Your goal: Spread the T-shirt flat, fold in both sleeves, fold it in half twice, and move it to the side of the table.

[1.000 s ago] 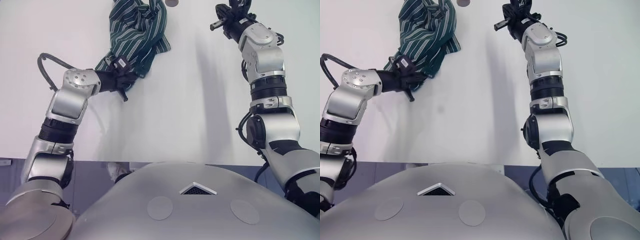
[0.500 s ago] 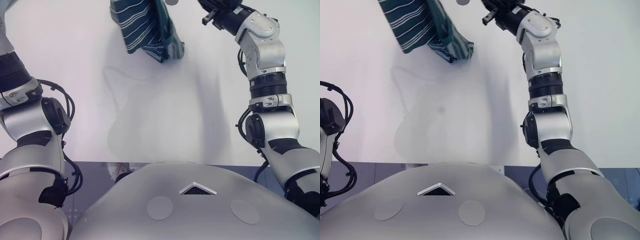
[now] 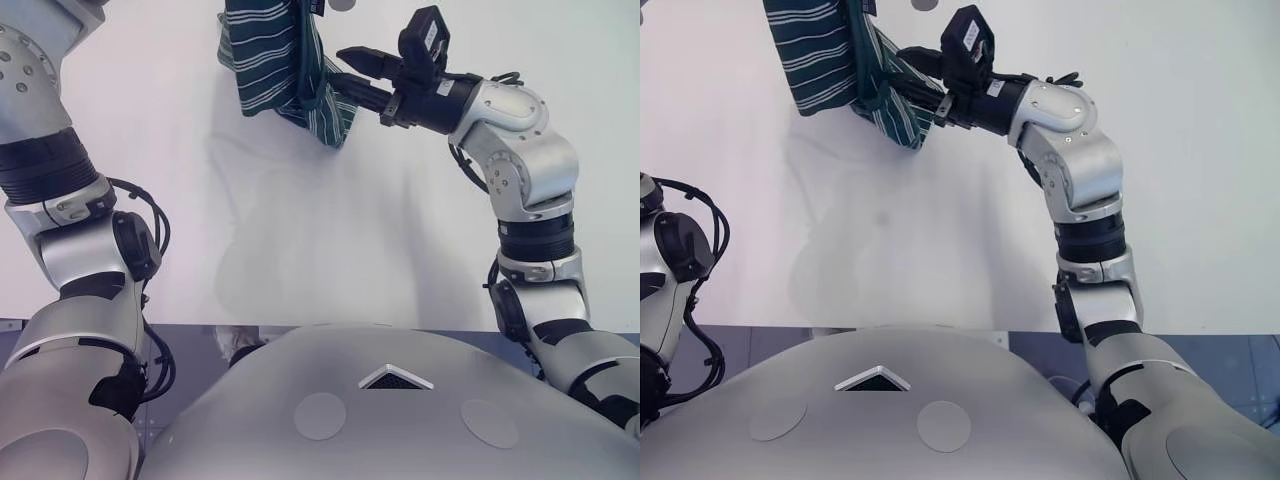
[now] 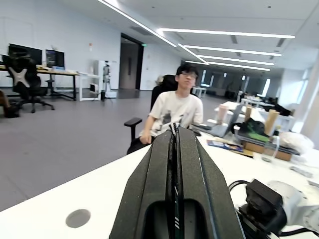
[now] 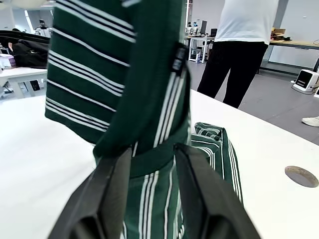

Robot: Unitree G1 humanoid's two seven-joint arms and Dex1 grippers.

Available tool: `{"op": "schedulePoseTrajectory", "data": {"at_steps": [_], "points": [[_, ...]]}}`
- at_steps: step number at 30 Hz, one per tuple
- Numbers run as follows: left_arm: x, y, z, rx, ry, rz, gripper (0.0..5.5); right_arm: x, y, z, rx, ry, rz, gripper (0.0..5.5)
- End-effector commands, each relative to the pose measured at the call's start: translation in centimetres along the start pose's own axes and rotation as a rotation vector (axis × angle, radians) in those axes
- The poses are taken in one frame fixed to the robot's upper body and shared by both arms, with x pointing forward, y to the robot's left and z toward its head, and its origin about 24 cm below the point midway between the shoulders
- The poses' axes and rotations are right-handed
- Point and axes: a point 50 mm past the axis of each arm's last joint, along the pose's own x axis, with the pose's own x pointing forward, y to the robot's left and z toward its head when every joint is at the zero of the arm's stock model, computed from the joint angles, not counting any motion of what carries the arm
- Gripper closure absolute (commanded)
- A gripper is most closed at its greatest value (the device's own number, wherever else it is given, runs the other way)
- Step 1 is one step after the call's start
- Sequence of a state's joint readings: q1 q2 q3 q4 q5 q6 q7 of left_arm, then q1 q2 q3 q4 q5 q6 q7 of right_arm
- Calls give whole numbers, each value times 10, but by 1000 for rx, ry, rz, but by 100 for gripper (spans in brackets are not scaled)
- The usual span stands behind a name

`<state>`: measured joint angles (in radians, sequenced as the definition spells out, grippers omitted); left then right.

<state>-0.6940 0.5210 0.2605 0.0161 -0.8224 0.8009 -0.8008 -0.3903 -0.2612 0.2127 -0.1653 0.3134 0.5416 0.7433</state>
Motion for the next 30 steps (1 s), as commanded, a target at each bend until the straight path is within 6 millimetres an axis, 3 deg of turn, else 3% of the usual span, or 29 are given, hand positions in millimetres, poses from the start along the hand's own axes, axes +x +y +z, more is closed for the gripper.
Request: {"op": "schedulePoseTrajectory", "data": {"at_steps": [1, 8, 16, 26, 29, 30], "points": [[2, 0, 10, 31, -29, 28, 550, 6, 10, 3, -13, 13, -26, 392], [7, 3, 7, 17, -22, 63, 550, 14, 34, -15, 43, 98, 0, 392], [12, 3, 5, -9, -44, 88, 550, 29, 19, -27, -91, 272, -223, 392], [27, 12, -14, -69, -46, 180, 550, 43, 33, -25, -101, 264, -216, 392], [31, 13, -16, -76, -55, 186, 550, 44, 28, -26, -100, 284, -257, 324], [32, 13, -16, -78, -57, 185, 550, 45, 26, -26, -99, 287, -277, 324]]}}
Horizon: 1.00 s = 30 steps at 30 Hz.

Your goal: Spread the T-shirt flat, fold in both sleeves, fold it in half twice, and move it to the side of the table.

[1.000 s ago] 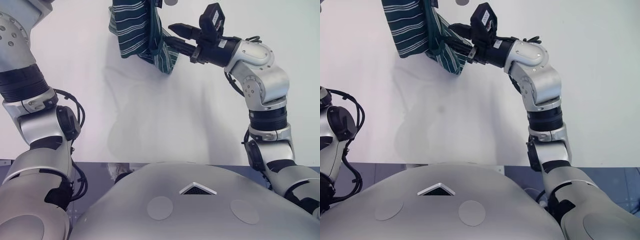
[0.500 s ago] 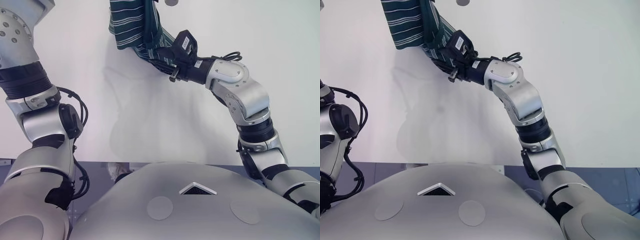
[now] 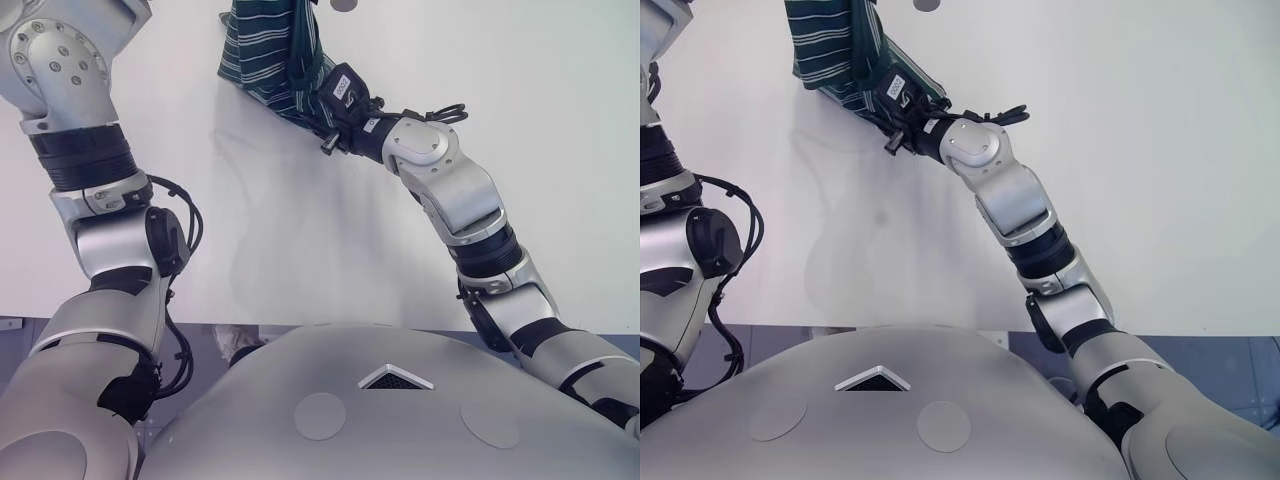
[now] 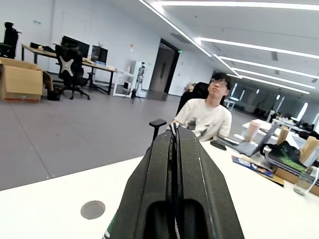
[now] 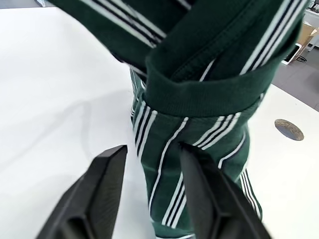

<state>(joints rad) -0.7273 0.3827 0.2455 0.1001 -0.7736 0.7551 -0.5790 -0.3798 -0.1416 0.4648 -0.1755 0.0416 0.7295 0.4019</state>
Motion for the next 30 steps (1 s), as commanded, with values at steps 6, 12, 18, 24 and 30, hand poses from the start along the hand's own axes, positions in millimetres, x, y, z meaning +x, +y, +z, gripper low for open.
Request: {"op": "schedulePoseTrajectory", "data": {"at_steps": [6, 12, 18, 24, 30], "points": [[11, -4, 2, 3, -22, -12, 550, 14, -3, 8, 32, 8, -82, 324], [10, -2, 1, -2, -26, -7, 550, 15, -21, 6, 84, -4, -212, 423], [6, 3, 3, 10, -34, 15, 550, -2, -44, 17, 94, -89, -255, 546], [-1, 7, 9, 50, -40, 23, 550, -26, -99, 42, 78, -230, -379, 548], [1, 10, 4, 82, -12, 45, 550, -15, -56, 31, 106, -152, -10, 512]]}}
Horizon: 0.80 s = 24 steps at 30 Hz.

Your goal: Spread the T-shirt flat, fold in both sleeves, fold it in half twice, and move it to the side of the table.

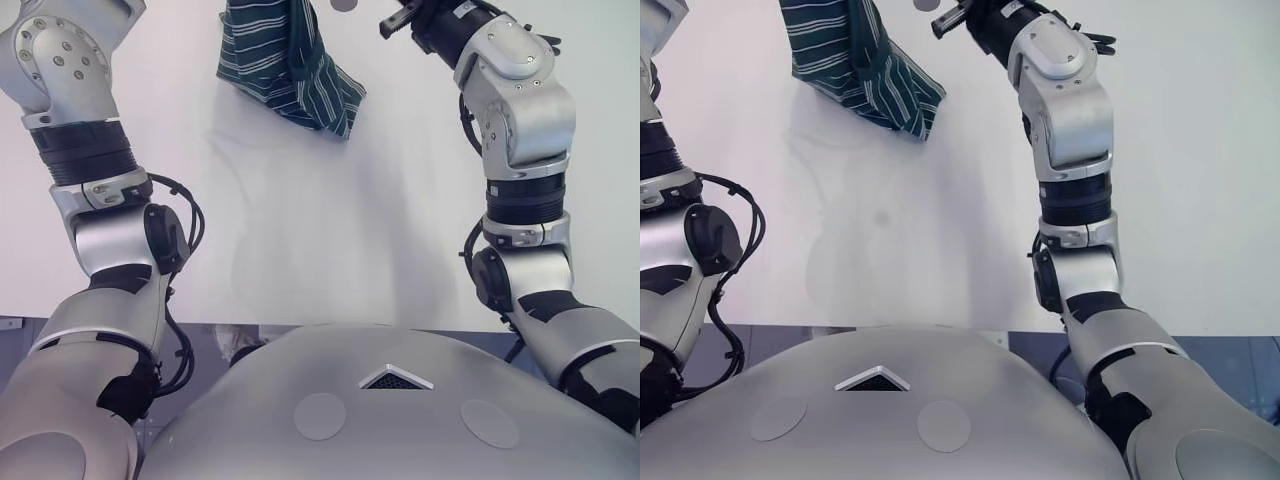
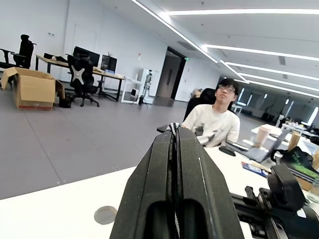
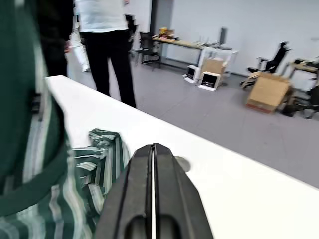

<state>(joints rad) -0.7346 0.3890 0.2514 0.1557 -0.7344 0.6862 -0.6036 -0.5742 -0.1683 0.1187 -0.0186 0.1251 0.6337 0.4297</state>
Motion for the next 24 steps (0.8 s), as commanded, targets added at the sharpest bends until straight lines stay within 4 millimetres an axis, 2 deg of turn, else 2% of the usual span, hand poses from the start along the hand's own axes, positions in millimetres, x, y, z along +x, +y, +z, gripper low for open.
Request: {"op": "schedulePoseTrajectory", "data": {"at_steps": [1, 3, 4, 8, 10, 11, 15, 19, 24], "points": [[2, 5, -2, 67, 31, 43, 550, 1, 47, -17, 28, 86, 284, 493], [-3, 18, -17, 121, 94, 133, 550, 10, 63, -30, 58, 149, 365, 454], [-4, 22, -26, 142, 129, 163, 550, 16, 67, -36, 72, 183, 375, 454], [-5, 30, -56, 195, 238, 230, 550, 28, 71, -60, 45, 301, 345, 454], [-8, 33, -67, 201, 273, 256, 550, 31, 72, -72, 9, 347, 321, 421], [-9, 33, -70, 197, 278, 262, 550, 33, 71, -77, -7, 362, 299, 403], [-11, 36, -72, 184, 278, 277, 550, 41, 66, -89, -35, 386, 248, 403], [-11, 37, -73, 179, 284, 275, 550, 47, 59, -87, -27, 358, 185, 403], [-13, 38, -77, 174, 298, 280, 550, 49, 52, -82, 25, 324, 149, 501]]}}
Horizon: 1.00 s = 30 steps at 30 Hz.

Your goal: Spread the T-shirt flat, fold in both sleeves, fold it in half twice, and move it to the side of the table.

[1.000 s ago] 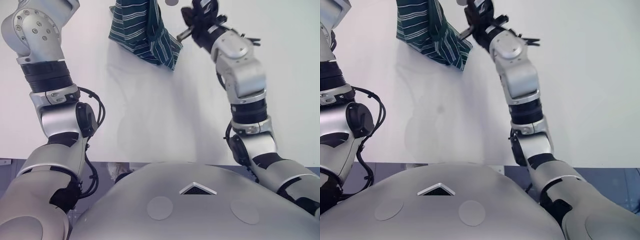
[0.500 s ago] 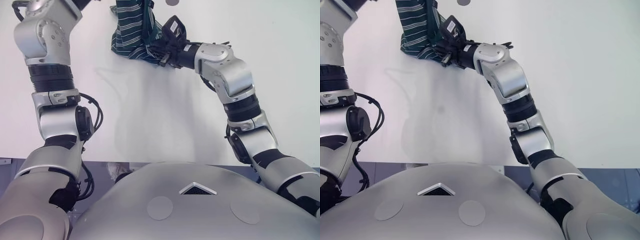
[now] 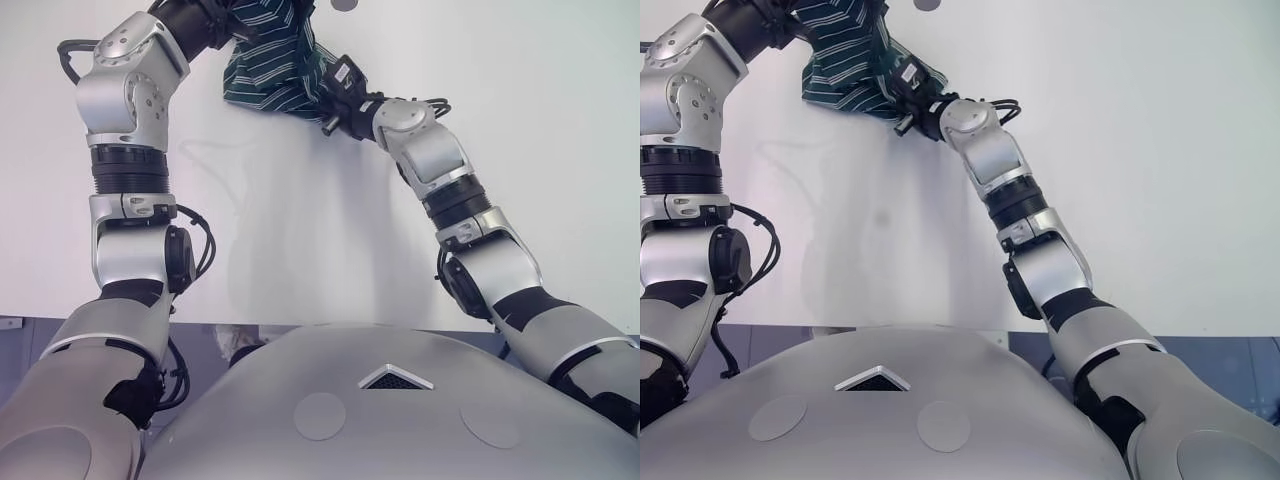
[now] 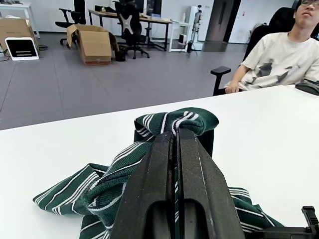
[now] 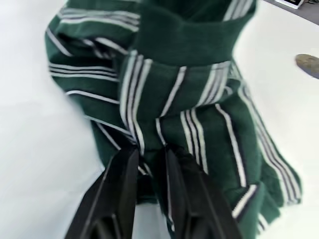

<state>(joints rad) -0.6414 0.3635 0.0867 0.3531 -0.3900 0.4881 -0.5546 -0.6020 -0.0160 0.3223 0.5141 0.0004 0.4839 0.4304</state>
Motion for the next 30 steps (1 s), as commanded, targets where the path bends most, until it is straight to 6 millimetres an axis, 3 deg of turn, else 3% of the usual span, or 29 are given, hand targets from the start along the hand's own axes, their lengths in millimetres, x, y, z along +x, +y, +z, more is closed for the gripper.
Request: {"op": "schedulePoseTrajectory", "data": {"at_steps": [1, 4, 6, 9, 12, 14, 17, 20, 24, 30], "points": [[-1, 3, -4, -4, 12, 16, 550, -1, -6, 12, 23, -41, -12, 520], [-1, 3, -4, -4, 10, 19, 550, -3, -13, 12, 50, -64, -47, 547], [-3, 6, 1, 3, -14, 27, 550, -13, -25, 26, 93, -173, -98, 547], [-11, 16, 22, -2, -98, 22, 550, -50, -63, 58, 199, -397, -184, 547], [-13, 27, 47, 76, -137, 18, 550, -84, -107, 83, 203, -507, -265, 547], [-3, 31, 67, 221, -124, 4, 550, -102, -138, 104, 171, -548, -338, 547], [19, 30, 106, 400, -117, 25, 550, -124, -168, 146, 70, -581, -420, 547], [34, 19, 143, 536, -124, 81, 550, -143, -177, 187, -13, -619, -469, 547], [45, 3, 172, 626, -139, 189, 550, -163, -180, 220, -82, -658, -579, 547], [48, -7, 196, 691, -172, 342, 550, -168, -176, 237, -242, -600, -695, 547]]}}
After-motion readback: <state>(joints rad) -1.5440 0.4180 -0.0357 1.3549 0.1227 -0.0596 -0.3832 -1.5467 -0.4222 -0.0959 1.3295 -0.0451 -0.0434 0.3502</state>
